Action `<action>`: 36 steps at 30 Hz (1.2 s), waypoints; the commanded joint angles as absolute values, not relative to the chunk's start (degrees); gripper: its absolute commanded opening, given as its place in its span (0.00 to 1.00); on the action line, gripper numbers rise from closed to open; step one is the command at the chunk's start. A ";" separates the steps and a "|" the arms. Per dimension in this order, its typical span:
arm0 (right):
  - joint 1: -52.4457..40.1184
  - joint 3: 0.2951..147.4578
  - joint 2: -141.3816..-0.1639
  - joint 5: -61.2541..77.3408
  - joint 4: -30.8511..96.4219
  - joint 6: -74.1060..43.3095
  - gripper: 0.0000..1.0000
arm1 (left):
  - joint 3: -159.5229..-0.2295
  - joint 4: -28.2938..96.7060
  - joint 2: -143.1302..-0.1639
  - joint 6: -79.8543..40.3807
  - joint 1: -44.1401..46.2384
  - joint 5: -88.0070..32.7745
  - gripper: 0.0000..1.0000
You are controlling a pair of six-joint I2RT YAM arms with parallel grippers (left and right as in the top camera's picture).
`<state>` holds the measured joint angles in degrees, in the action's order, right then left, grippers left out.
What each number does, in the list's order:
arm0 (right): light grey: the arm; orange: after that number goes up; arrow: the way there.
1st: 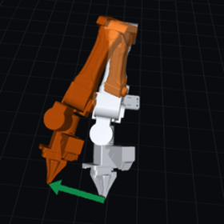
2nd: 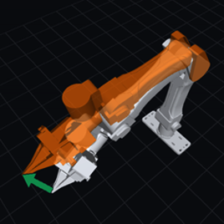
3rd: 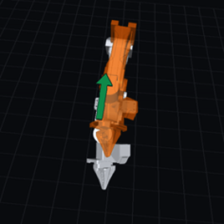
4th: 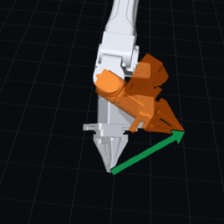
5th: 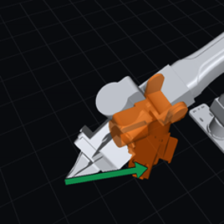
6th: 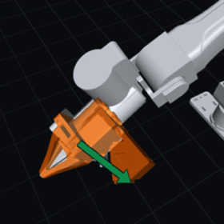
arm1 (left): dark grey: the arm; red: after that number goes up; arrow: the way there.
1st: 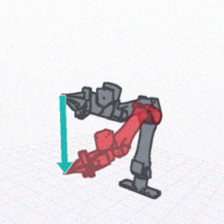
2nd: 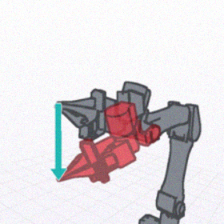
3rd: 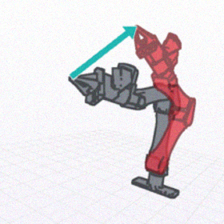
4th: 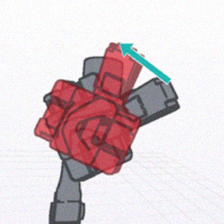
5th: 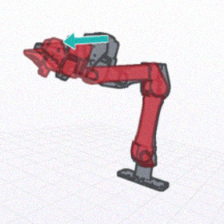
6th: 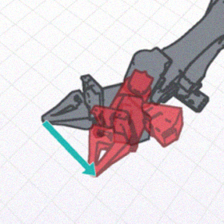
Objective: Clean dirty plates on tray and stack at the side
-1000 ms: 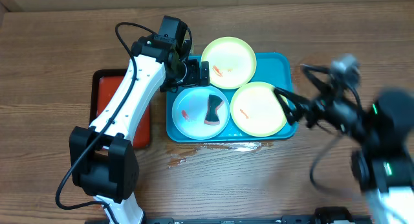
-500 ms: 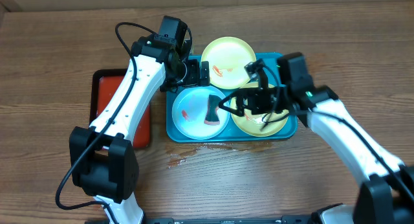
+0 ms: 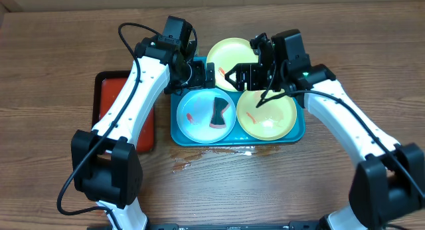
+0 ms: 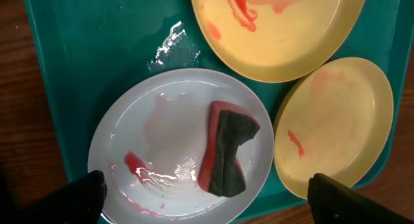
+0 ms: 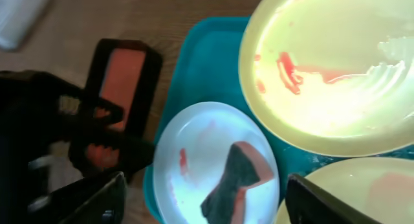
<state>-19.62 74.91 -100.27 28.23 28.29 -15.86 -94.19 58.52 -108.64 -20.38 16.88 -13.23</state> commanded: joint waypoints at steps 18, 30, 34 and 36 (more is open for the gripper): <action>-22.50 76.20 -112.27 22.85 26.06 -19.14 0.60 | -94.28 58.28 -108.66 -19.27 17.08 -13.08 1.00; -22.48 76.20 -114.28 22.31 26.55 -22.57 0.61 | -94.28 58.28 -108.66 -19.27 17.06 -13.10 1.00; -22.48 76.23 -114.24 27.18 24.71 -20.49 0.61 | -94.28 58.26 -108.66 -19.27 17.06 -13.08 1.00; -22.50 76.23 -114.24 28.36 24.25 -19.94 0.62 | -94.28 58.26 -108.66 -19.27 17.06 -13.08 1.00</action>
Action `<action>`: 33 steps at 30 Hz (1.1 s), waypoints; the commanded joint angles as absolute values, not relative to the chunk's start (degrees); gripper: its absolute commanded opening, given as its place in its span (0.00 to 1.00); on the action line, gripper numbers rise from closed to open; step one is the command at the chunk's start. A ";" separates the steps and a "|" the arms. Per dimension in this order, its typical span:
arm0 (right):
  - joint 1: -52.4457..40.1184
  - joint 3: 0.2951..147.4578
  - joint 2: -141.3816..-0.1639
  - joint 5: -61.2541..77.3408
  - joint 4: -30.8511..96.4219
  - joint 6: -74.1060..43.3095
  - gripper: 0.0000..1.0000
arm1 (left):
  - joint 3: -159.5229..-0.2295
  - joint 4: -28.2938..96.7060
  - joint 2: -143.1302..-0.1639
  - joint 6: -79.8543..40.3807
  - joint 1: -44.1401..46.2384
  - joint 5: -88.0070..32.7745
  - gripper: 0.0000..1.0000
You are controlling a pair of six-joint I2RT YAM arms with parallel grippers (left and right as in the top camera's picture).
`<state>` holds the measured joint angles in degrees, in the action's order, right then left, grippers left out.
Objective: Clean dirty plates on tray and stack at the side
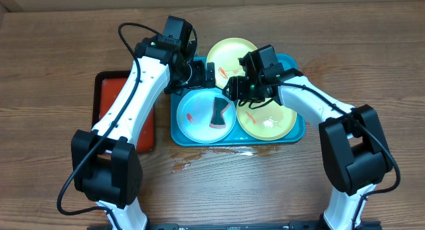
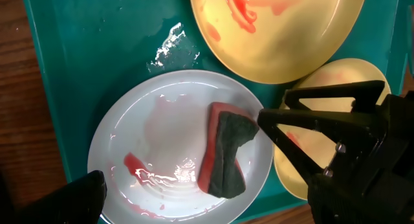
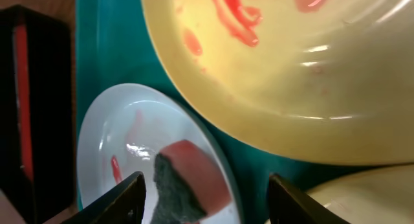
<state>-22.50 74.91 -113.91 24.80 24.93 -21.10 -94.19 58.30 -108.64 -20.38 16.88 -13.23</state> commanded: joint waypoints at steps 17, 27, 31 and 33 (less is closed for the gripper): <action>-22.37 76.27 -115.13 21.89 29.78 -24.29 0.68 | -94.28 58.50 -108.66 -19.27 17.06 -13.08 1.00; -22.61 78.37 -115.09 24.08 37.89 -22.06 0.64 | -94.28 58.41 -108.66 -19.25 17.06 -13.02 1.00; -22.61 78.35 -115.11 24.05 40.47 -22.06 0.54 | -94.28 58.02 -108.66 -19.25 17.06 -12.88 1.00; -22.76 78.11 -115.11 24.05 41.34 -22.06 0.51 | -94.28 58.04 -108.66 -19.25 17.06 -12.88 1.00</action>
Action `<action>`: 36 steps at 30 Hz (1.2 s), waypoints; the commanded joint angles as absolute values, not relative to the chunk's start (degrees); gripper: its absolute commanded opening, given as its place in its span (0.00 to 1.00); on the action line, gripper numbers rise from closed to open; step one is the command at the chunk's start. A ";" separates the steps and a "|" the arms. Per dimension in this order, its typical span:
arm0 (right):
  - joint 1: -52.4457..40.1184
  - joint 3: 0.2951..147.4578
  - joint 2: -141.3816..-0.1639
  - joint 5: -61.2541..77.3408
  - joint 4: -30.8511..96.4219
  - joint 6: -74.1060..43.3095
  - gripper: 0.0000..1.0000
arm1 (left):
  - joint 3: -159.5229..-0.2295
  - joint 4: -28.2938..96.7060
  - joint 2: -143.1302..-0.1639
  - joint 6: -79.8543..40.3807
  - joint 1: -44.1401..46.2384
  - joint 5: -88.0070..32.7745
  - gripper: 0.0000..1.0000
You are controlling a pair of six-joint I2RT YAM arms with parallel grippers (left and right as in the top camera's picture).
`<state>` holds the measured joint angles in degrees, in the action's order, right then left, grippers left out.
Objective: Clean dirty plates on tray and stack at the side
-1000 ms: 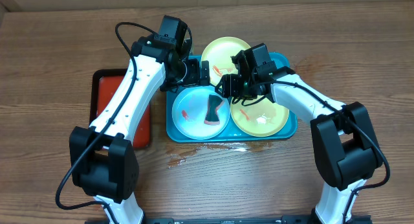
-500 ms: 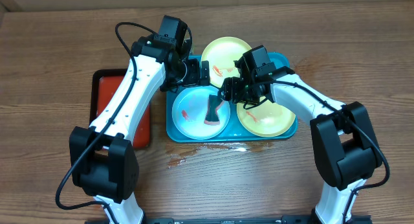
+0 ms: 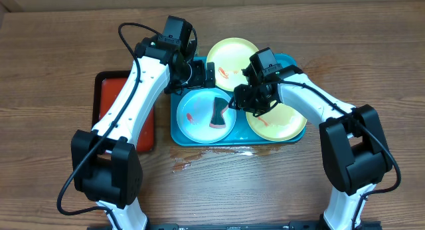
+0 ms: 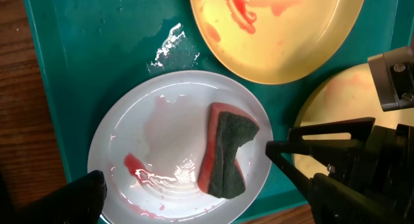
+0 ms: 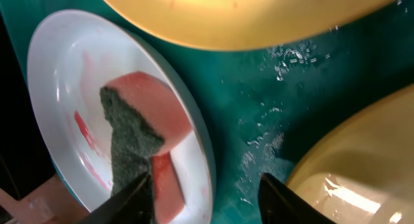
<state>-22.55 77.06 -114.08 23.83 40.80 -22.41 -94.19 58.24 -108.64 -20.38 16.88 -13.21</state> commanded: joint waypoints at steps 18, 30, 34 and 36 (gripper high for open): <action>-26.15 77.21 -115.13 18.87 43.64 -24.29 0.38 | -94.28 58.52 -108.66 -18.59 17.06 -12.95 1.00; -26.20 77.21 -117.78 18.04 42.89 -25.56 0.27 | -94.17 60.40 -108.68 -18.52 17.15 -13.13 0.80; -26.20 77.21 -117.78 18.09 41.82 -25.58 0.17 | -93.27 60.62 -108.68 -17.74 17.80 -13.26 0.62; -26.20 77.21 -117.78 18.17 41.45 -25.58 0.14 | -92.25 60.03 -108.68 -17.72 18.50 -13.85 0.60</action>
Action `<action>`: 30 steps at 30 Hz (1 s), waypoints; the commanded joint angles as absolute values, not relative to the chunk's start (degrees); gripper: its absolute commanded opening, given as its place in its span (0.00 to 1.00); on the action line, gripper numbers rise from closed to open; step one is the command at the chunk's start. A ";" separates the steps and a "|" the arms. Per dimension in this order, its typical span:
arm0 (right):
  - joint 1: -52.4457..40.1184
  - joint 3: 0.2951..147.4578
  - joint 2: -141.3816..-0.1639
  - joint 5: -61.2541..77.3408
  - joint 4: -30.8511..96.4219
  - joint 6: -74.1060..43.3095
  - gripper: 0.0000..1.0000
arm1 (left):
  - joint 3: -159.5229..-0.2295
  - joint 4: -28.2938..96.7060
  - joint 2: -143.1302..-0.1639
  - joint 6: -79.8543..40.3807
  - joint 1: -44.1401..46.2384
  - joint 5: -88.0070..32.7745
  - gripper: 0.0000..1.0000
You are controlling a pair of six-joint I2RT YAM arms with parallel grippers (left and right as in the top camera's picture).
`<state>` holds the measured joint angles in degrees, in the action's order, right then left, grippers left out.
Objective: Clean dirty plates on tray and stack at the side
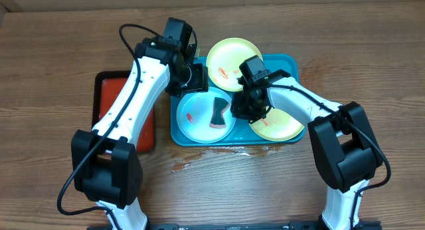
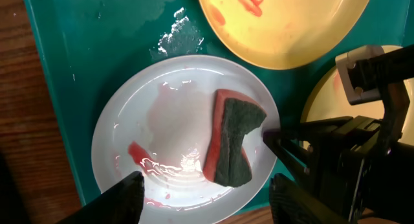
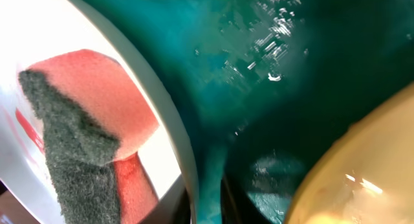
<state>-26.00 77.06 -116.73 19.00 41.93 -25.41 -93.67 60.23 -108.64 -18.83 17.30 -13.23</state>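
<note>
A white plate point(image 1: 199, 118) smeared with red lies at the left of the teal tray point(image 1: 292, 65). On it rests a red and green sponge point(image 1: 218, 115). Two yellow plates with red smears share the tray, one at the back point(image 1: 232, 55), one at the right point(image 1: 277, 122). My right gripper point(image 1: 239, 112) is shut on the white plate's right rim point(image 3: 169, 114); its fingers point(image 3: 226, 199) straddle that edge. My left gripper point(image 2: 206, 188) hangs open above the white plate point(image 2: 162, 120) and sponge point(image 2: 234, 141).
A black tray with a red inside point(image 1: 123, 110) lies left of the teal tray. Spilled water point(image 1: 209, 155) glistens on the wooden table in front of the teal tray. The right yellow plate overhangs the teal tray's right edge.
My right gripper, then open over the gap between the white and right yellow plates, now sits lower and shut on the white plate's right rim. My left gripper's fingers stand a little closer together, still open.
My right gripper first hovered open high over the plates, while the left stayed open above the white plate. The right then came down beside the sponge, and the right yellow plate ended up further right. Now the right gripper pinches the white plate's rim.
</note>
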 commanded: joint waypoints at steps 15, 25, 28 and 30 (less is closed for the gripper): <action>-26.55 77.21 -117.78 22.98 37.71 -25.54 0.04 | -82.46 49.36 -108.75 -18.17 20.71 -15.00 0.61; -26.68 77.21 -117.78 19.14 37.43 -25.52 0.13 | -76.90 41.80 -108.86 -18.17 22.98 -14.83 0.56; -26.68 77.21 -117.78 18.87 37.58 -25.50 0.13 | -76.84 41.01 -109.40 -18.17 24.10 -13.96 0.52; -26.68 77.21 -117.78 18.85 37.65 -25.47 0.12 | -76.75 40.42 -109.84 -18.22 24.77 -12.67 0.50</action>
<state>-26.39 77.03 -117.30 19.90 37.71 -25.47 -77.17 41.08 -108.79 -18.87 23.79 -14.20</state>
